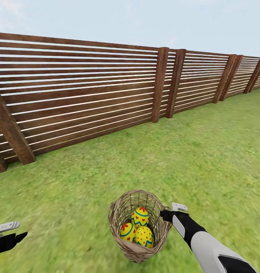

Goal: Take the three Easter eggs out of the wicker basket on the lawn in the garden, then place them on the lawn next to a single tree (choose any tree) so that all three eggs are next to the same tree and none are left in the basket.

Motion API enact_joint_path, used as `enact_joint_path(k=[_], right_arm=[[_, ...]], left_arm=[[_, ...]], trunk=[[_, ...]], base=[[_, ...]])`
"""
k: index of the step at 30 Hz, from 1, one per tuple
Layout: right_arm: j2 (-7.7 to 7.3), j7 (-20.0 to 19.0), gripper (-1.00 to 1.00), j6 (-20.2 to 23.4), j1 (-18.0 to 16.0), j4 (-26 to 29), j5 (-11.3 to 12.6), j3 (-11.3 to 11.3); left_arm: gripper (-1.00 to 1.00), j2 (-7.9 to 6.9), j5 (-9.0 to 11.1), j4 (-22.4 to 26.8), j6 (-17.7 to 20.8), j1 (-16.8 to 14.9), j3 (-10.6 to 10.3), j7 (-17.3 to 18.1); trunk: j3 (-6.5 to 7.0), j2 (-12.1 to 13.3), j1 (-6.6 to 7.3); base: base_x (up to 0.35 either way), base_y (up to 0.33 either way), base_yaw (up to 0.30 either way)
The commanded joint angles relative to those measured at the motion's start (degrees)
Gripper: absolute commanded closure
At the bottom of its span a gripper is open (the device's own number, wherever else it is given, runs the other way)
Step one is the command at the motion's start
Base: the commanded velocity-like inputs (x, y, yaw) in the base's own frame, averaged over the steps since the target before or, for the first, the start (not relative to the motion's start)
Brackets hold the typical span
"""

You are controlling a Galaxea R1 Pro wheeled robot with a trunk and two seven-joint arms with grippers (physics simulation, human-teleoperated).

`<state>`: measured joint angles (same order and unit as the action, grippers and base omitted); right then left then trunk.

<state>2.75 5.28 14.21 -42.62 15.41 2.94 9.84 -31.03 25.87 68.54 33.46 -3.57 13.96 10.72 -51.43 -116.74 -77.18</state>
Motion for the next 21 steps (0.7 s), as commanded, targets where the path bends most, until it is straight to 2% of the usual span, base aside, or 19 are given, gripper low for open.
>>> enact_joint_path(k=[1,8,11,15,21], right_arm=[[0.02,0.24,-1.0,0.3,-0.01,0.13,0.32,0.09],[-0.08,0.26,-1.0,0.32,-0.01,0.14,0.24,0.16],[-0.1,0.26,-1.0,0.35,-0.01,0.16,0.23,0.17],[-0.26,0.24,-1.0,1.77,-0.01,0.3,0.25,0.18],[-0.42,0.19,-1.0,4.11,-0.01,0.62,0.29,0.18]], left_arm=[[-1.0,0.01,0.2,0.06,0.37,-0.03,0.1,0.17],[-1.0,0.01,0.2,0.91,0.37,-0.03,0.08,0.14],[-1.0,0.01,0.18,1.11,0.37,-0.03,0.07,0.13],[-1.0,0.01,0.19,1.19,0.37,-0.03,0.06,0.13],[-1.0,0.01,0.2,1.23,0.39,-0.03,0.06,0.14]], trunk=[[-0.05,-0.02,0.01],[-0.05,-0.02,0.01],[-0.59,-1.23,-0.65],[-1.31,-2.83,-1.53],[-1.31,-2.83,-1.53]], base=[[0.0,0.0,0.0],[0.0,0.0,0.0],[0.0,0.0,0.0],[0.0,0.0,0.0],[0.0,0.0,0.0]])
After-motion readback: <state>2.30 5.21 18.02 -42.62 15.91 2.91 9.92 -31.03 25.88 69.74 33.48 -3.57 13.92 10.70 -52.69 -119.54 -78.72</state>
